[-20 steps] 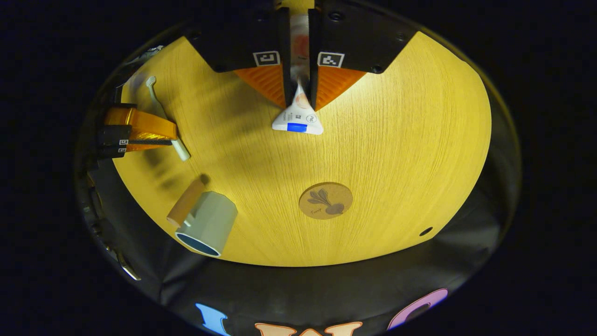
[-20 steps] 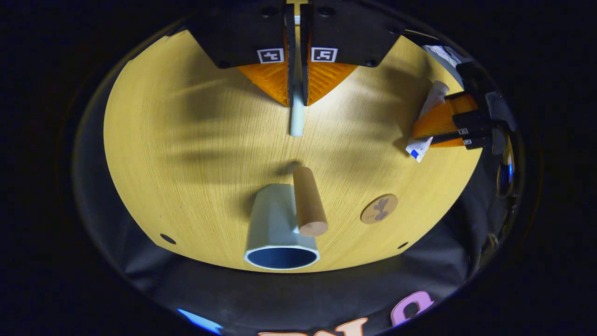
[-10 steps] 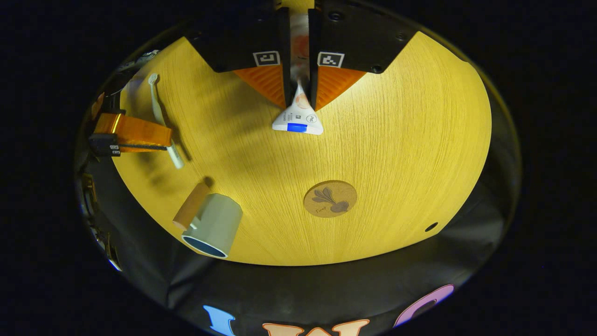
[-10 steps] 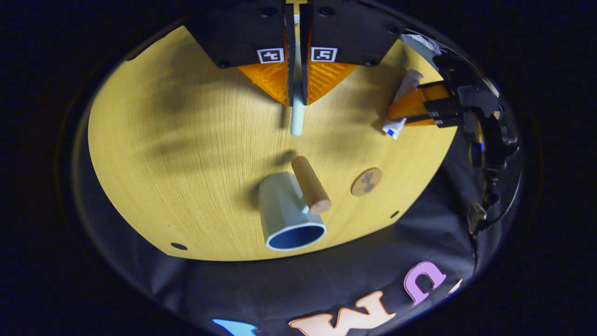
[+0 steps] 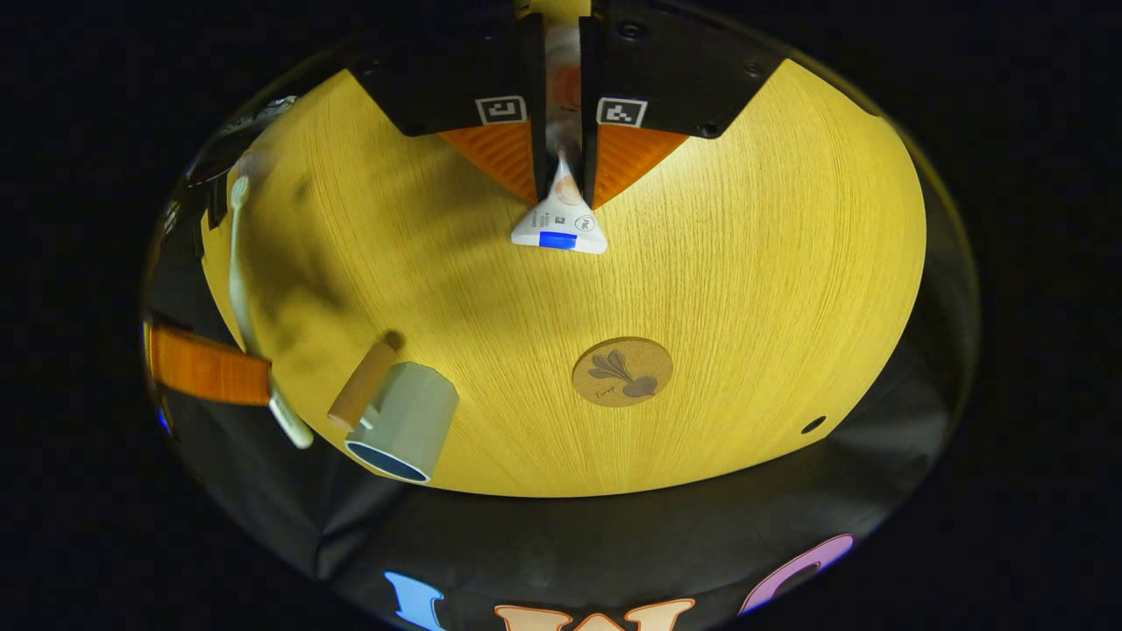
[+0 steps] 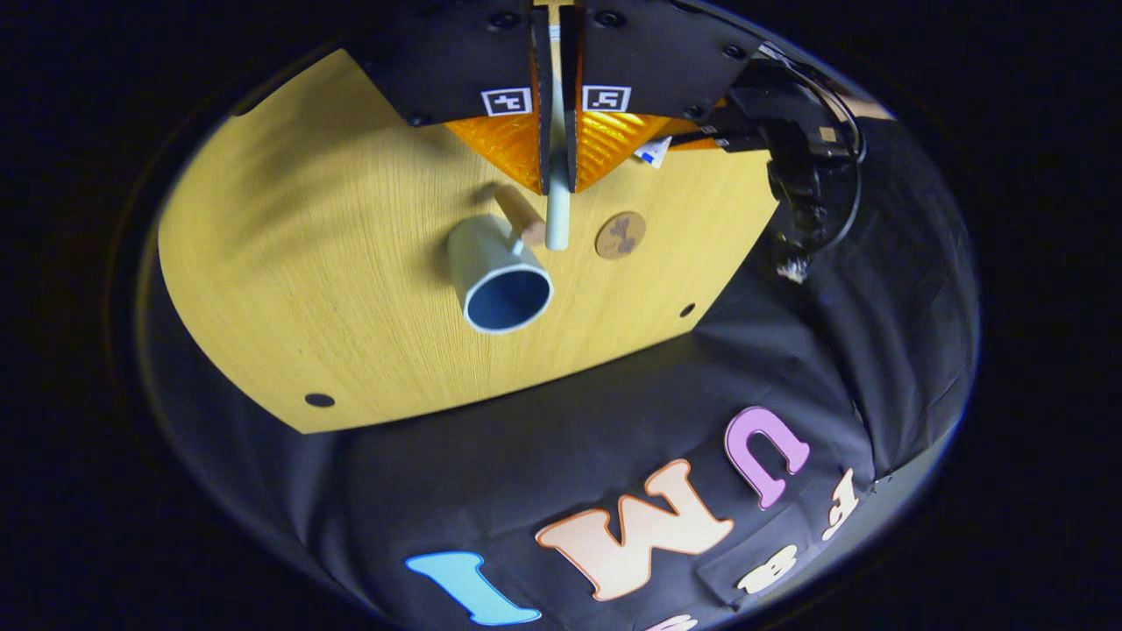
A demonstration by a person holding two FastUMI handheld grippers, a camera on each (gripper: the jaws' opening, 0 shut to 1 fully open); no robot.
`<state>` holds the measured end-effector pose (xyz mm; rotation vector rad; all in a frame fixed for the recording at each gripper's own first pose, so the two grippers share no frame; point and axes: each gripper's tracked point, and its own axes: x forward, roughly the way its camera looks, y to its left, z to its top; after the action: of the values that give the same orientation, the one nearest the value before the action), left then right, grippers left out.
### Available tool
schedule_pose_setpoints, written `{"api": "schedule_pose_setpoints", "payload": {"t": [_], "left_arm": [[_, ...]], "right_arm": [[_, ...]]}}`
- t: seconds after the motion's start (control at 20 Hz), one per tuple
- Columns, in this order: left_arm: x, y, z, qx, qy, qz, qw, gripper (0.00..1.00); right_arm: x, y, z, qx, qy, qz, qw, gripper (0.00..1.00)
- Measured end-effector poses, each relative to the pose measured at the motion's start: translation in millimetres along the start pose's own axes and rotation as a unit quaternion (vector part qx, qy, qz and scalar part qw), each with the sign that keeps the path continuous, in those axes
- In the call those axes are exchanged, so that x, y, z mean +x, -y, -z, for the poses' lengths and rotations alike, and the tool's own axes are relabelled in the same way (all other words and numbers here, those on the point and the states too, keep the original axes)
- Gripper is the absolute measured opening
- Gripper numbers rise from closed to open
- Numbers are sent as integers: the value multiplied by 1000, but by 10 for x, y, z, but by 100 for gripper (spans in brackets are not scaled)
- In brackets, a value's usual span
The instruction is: Put the toothbrush and toothpaste on the desktop into the cup, then pick up the cup and place it on the coaster on the desktop.
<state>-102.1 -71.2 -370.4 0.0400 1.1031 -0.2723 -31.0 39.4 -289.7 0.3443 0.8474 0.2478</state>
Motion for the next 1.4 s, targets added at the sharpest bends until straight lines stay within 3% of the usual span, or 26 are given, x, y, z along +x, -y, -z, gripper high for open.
{"api": "schedule_pose_setpoints", "payload": {"t": [0.75, 1.0, 1.4], "left_arm": [[1, -5, 4, 10, 0, 5, 1000, 15], [0, -2, 0, 7, 2, 5, 1000, 15], [0, -4, 0, 6, 3, 5, 1000, 15]], "right_arm": [[503, -119, -1443, -2, 131, -18, 991, 6], [723, -111, -1658, -15, 170, -9, 985, 6], [1033, 156, -1776, -37, 204, 40, 977, 6]]}}
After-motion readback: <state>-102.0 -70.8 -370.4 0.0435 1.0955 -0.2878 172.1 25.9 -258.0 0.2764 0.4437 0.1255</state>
